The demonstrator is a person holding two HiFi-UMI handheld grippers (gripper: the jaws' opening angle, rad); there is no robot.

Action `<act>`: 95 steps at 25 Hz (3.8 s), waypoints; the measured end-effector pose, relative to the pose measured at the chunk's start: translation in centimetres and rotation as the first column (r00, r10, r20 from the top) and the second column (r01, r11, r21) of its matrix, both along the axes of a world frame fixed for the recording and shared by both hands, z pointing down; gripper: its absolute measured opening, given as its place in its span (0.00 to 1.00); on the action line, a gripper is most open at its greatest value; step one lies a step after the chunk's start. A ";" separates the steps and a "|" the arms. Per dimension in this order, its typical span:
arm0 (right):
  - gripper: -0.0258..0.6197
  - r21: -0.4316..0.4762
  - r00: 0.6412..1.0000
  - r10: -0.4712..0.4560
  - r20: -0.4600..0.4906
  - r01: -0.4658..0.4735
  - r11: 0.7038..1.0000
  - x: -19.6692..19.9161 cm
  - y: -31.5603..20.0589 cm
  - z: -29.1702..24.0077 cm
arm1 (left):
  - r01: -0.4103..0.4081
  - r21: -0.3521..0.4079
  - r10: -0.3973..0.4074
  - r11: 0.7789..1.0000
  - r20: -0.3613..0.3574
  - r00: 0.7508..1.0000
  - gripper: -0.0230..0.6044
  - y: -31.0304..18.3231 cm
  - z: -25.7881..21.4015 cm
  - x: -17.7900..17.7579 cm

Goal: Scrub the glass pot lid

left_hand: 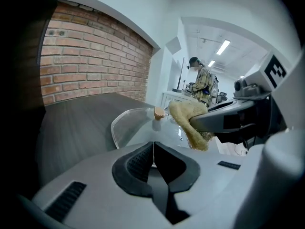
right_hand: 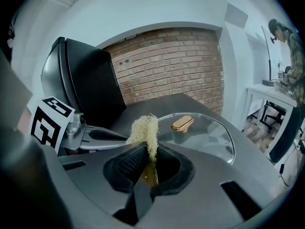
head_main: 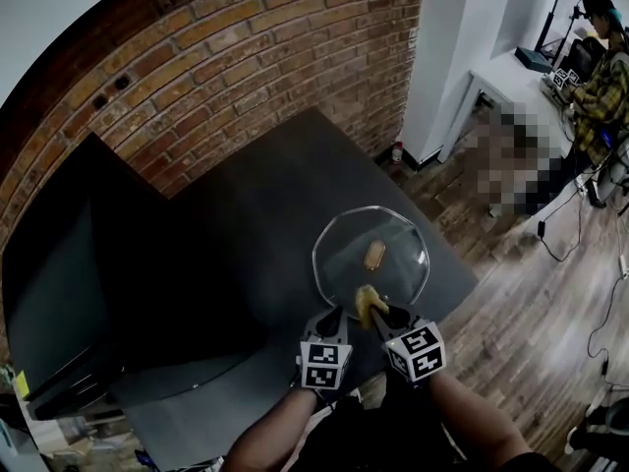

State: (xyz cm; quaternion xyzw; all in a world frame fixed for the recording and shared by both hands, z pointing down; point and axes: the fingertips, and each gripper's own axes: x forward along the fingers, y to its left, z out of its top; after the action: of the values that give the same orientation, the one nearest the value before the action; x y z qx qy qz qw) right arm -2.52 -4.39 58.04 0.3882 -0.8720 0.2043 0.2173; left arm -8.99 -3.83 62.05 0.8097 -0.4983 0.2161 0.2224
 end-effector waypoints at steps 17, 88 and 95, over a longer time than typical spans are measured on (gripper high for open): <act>0.11 -0.100 0.975 -0.165 -0.148 0.151 0.983 -2.2 -1.7 5.8 | 0.055 -0.112 -0.051 0.992 0.042 0.998 0.09 -1.7 4.9 0.1; 0.12 -0.212 0.963 0.064 -0.261 -0.122 0.970 13.9 -10.5 8.0 | 0.106 -0.164 -0.089 0.981 0.110 0.990 0.09 -1.8 5.1 0.2; 0.12 -0.224 0.962 0.100 -0.255 -0.159 0.962 15.2 -11.0 8.5 | 0.111 -0.165 -0.094 0.980 0.111 0.989 0.09 -1.7 5.1 0.2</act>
State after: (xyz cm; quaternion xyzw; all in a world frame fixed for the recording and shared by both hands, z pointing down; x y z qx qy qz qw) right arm 12.71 -15.36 66.51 0.4373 -0.7801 0.2743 0.3535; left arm -8.80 -5.56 67.11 0.7488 -0.5298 0.2874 0.2758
